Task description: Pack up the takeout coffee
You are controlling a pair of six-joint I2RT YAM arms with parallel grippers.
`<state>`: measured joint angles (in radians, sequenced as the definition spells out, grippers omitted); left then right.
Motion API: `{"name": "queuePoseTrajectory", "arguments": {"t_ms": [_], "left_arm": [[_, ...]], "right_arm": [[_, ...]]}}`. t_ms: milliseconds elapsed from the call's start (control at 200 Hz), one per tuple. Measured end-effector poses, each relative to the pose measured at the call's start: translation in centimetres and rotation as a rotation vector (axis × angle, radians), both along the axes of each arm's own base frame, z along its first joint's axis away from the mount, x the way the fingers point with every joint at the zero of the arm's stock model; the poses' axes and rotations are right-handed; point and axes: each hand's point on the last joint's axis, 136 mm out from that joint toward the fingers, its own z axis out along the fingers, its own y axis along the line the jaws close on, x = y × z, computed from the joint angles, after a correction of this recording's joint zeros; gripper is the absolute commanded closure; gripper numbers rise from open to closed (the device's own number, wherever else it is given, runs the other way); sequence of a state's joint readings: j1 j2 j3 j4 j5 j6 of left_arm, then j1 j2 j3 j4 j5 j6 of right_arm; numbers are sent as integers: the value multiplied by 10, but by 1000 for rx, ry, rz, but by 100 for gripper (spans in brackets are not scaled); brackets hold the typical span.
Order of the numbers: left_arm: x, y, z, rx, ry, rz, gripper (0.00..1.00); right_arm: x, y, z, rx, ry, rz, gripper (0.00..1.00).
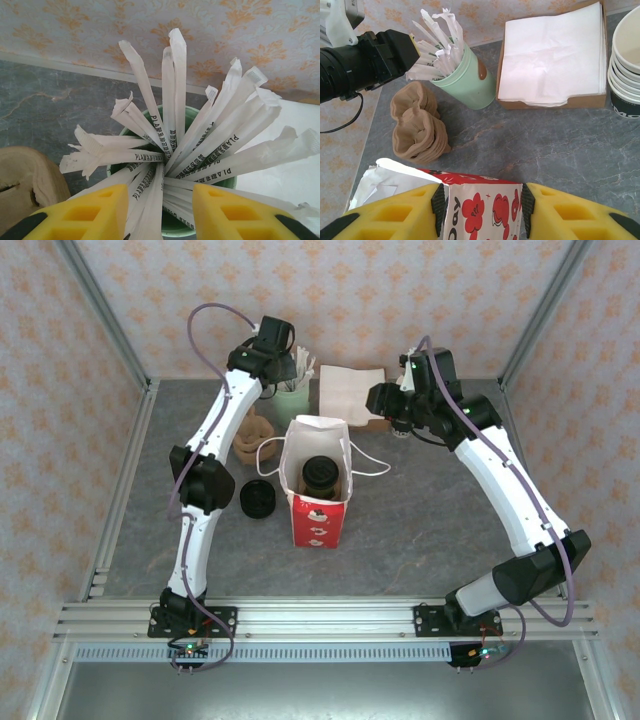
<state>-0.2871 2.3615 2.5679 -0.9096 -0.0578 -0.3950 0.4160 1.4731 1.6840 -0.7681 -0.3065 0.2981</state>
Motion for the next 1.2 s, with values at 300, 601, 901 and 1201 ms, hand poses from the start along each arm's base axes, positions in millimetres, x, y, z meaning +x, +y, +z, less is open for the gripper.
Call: {"name": "queuePoseTrajectory", "arguments": {"t_ms": [300, 601, 901, 1201], "left_arm": [[0, 0, -1, 4, 1, -1, 76], [0, 0, 0, 6, 0, -3, 92], [1, -7, 11, 16, -30, -29, 100], [-3, -14, 19, 37, -42, -65, 100]], "right_arm": [[0, 0, -4, -4, 7, 0, 53], [0, 0, -7, -10, 8, 4, 53], [-1, -1, -4, -16, -3, 4, 53], [-2, -10, 11, -25, -59, -27, 53]]}}
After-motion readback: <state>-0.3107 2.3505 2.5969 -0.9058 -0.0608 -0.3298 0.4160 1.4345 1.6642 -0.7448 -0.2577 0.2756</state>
